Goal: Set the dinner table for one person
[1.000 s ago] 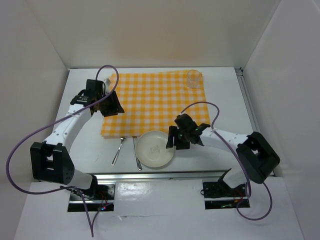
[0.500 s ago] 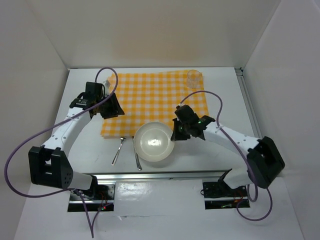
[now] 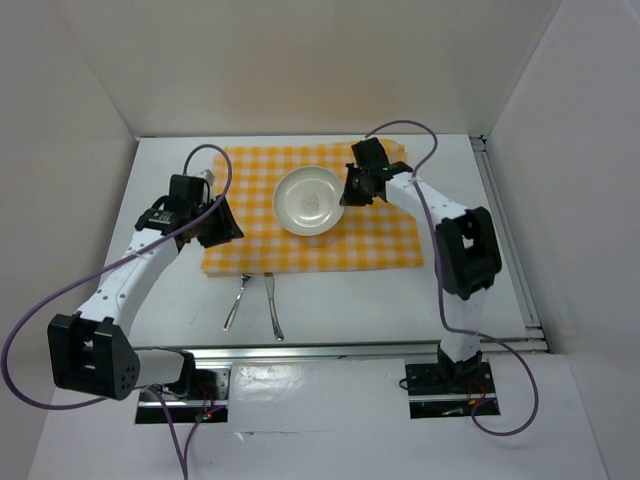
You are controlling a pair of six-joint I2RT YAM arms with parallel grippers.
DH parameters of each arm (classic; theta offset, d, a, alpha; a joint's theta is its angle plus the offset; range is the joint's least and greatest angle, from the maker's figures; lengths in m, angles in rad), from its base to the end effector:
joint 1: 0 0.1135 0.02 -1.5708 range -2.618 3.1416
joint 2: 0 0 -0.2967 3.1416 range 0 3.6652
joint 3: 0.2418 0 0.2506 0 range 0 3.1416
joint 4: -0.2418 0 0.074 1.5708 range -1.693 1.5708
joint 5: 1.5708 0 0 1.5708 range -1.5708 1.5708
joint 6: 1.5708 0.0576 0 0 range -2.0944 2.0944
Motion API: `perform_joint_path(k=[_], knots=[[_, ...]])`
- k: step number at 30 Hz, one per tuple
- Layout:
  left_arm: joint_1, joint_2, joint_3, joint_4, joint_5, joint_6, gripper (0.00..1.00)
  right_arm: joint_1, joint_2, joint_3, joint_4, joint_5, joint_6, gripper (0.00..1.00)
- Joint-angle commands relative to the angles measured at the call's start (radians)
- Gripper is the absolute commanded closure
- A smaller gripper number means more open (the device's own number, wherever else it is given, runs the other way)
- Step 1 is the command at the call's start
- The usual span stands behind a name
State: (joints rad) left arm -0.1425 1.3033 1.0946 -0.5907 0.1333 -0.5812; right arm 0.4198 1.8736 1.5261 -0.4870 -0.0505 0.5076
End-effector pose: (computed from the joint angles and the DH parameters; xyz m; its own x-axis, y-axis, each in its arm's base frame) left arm 0.2795 -0.0478 0.3140 -0.7208 -0.4463 -0.5304 -0.1953 0.8649 -0.4624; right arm 0.4061 0.1844 0.2728 -0.8042 0.1727 -0.5687 -0.0539 0.9317 0.3591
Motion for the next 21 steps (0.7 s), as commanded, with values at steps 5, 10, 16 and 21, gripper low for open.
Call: perform_joint_path(k=[5, 10, 16, 21], knots=[[-0.028, -0.128, -0.117, -0.044, -0.050, -0.049, 0.48, -0.023, 0.270, 0.270, 0.029, 0.021, 0.006, 1.00], [-0.037, -0.167, -0.160, -0.089, -0.080, -0.060, 0.48, -0.023, 0.361, 0.358, -0.009, 0.032, 0.006, 1.00], [-0.037, -0.176, -0.182, -0.138, -0.089, -0.069, 0.22, -0.023, 0.348, 0.358, -0.041, 0.057, -0.003, 0.29], [-0.071, -0.176, -0.225, -0.178, -0.132, -0.100, 0.23, -0.023, 0.265, 0.348, -0.062, 0.096, -0.032, 0.05]])
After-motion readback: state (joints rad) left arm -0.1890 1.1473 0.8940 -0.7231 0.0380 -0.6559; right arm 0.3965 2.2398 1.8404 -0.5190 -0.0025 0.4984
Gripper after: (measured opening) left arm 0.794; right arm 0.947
